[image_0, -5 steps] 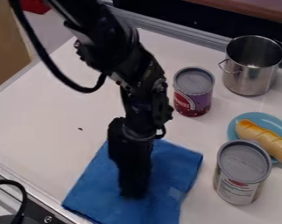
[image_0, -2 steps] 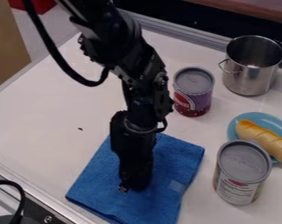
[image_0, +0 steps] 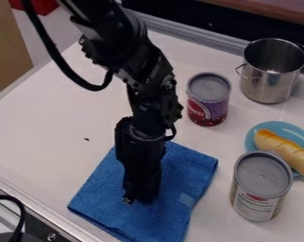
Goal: Move the blue cloth in the right side of the table
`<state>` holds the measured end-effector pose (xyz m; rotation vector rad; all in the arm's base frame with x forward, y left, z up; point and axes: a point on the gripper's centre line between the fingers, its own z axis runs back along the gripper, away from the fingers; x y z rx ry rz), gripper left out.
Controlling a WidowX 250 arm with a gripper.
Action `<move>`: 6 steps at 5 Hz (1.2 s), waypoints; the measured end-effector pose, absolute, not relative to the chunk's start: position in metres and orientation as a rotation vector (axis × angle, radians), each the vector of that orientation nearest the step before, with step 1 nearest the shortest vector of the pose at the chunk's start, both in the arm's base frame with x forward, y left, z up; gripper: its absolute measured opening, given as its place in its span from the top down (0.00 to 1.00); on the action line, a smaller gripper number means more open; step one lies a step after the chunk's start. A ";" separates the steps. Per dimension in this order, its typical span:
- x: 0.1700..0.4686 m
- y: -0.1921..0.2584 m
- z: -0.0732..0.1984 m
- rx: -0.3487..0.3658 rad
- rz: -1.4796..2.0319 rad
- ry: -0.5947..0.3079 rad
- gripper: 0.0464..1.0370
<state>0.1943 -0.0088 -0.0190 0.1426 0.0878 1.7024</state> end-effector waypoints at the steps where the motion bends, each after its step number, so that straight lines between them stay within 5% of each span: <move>1: 0.197 -0.008 -0.010 0.130 1.670 0.032 0.84; 2: 0.202 -0.007 0.005 0.095 1.588 -0.024 0.60; 4: 0.204 -0.010 0.035 0.069 1.563 0.008 0.06; 6: 0.202 -0.006 0.057 0.067 1.525 0.072 0.04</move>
